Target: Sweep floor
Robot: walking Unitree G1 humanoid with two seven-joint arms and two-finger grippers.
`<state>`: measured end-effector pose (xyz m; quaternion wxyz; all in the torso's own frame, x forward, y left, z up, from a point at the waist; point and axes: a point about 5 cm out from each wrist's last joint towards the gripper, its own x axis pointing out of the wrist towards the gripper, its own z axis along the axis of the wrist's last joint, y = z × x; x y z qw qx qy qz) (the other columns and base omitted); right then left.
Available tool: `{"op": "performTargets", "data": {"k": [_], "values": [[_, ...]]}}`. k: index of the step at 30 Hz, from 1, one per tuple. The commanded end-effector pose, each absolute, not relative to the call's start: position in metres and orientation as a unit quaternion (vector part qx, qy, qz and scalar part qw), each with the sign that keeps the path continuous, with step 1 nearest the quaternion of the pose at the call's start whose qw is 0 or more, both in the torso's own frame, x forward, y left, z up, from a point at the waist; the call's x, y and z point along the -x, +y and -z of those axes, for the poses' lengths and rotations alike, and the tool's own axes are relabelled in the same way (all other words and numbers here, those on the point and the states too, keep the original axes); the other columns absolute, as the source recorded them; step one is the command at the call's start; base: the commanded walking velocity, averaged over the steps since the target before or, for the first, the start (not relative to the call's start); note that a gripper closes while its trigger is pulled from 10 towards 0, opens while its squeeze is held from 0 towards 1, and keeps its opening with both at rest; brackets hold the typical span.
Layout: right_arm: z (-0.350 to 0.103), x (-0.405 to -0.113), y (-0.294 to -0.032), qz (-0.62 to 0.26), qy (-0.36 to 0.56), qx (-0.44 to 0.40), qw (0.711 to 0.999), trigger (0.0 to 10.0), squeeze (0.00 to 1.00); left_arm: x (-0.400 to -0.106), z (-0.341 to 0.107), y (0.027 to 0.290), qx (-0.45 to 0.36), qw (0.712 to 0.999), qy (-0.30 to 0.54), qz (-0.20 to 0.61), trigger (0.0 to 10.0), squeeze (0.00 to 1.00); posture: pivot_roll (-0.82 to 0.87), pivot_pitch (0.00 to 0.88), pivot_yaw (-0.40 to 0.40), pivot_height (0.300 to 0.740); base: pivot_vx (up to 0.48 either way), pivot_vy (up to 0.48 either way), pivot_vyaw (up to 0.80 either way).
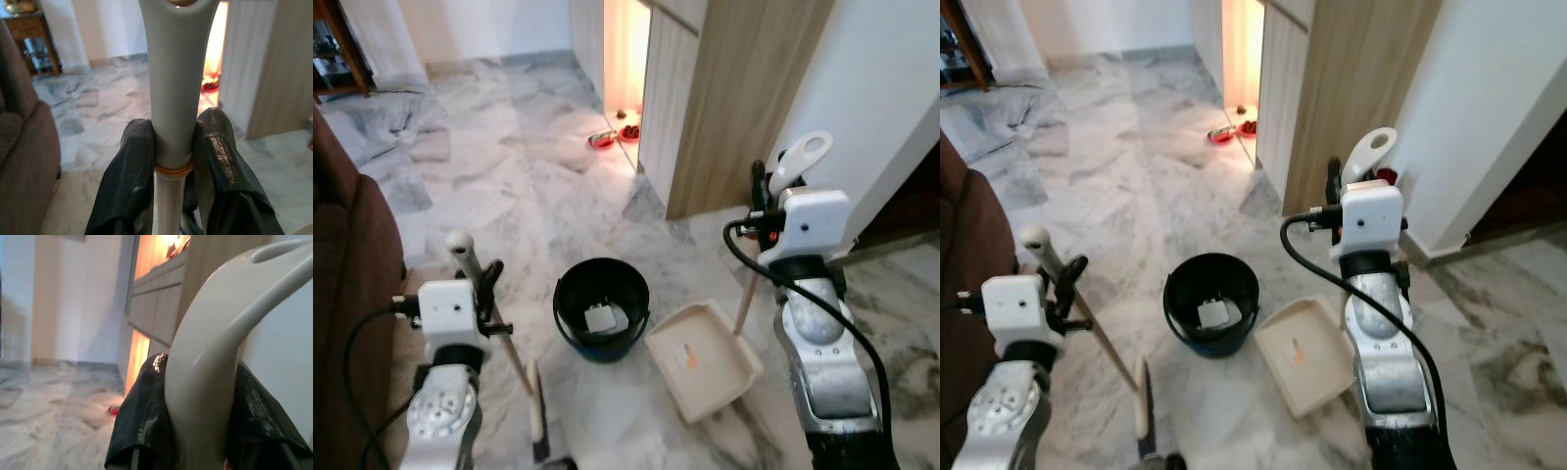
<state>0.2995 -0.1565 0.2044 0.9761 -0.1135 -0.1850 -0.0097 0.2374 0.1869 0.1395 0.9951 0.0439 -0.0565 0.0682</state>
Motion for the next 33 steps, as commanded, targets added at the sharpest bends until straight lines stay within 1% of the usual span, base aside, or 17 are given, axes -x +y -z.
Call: {"op": "performTargets", "data": {"k": [1,5,14,18,29,32,33], "values": [[-0.218,-0.297,-0.153,0.008,-0.218,0.116,0.969,10.0,0.0,-0.237,-0.149,0.189,-0.05,0.993,-0.08,-0.07,10.0,0.0,-0.02,0.049,-0.037,0.74,-0.266,0.0,0.0],[-0.218,-0.298,-0.151,0.003,-0.218,0.113,0.969,10.0,0.0,-0.238,-0.149,0.189,-0.051,0.993,-0.079,-0.068,10.0,0.0,-0.01,0.044,-0.036,0.74,-0.257,0.0,0.0],[-0.216,-0.298,-0.15,0.0,-0.215,0.112,0.97,10.0,0.0,-0.238,-0.148,0.187,-0.051,0.994,-0.078,-0.065,10.0,0.0,-0.01,0.04,-0.042,0.74,0.0,0.0,0.0],[-0.213,-0.301,-0.149,0.003,-0.202,0.106,0.974,10.0,0.0,-0.239,-0.147,0.187,-0.048,0.994,-0.077,-0.06,10.0,0.0,-0.01,0.056,-0.042,0.74,0.0,0.0,0.0],[-0.208,-0.302,-0.142,-0.003,-0.188,0.092,0.978,10.0,0.0,-0.247,-0.149,0.181,-0.048,0.995,-0.077,-0.043,10.0,0.0,-0.01,0.061,-0.031,0.74,0.0,0.0,-0.76],[-0.201,-0.302,-0.146,0.016,-0.174,0.099,0.98,10.0,0.0,-0.249,-0.15,0.182,-0.05,0.995,-0.078,-0.04,10.0,0.0,-0.01,0.064,-0.029,0.74,0.0,0.0,-0.8],[-0.199,-0.3,-0.151,0.034,-0.166,0.092,0.981,10.0,0.0,-0.25,-0.151,0.181,-0.051,0.995,-0.08,-0.039,10.0,0.0,-0.01,0.064,-0.028,0.74,0.0,0.0,-0.8]]}}
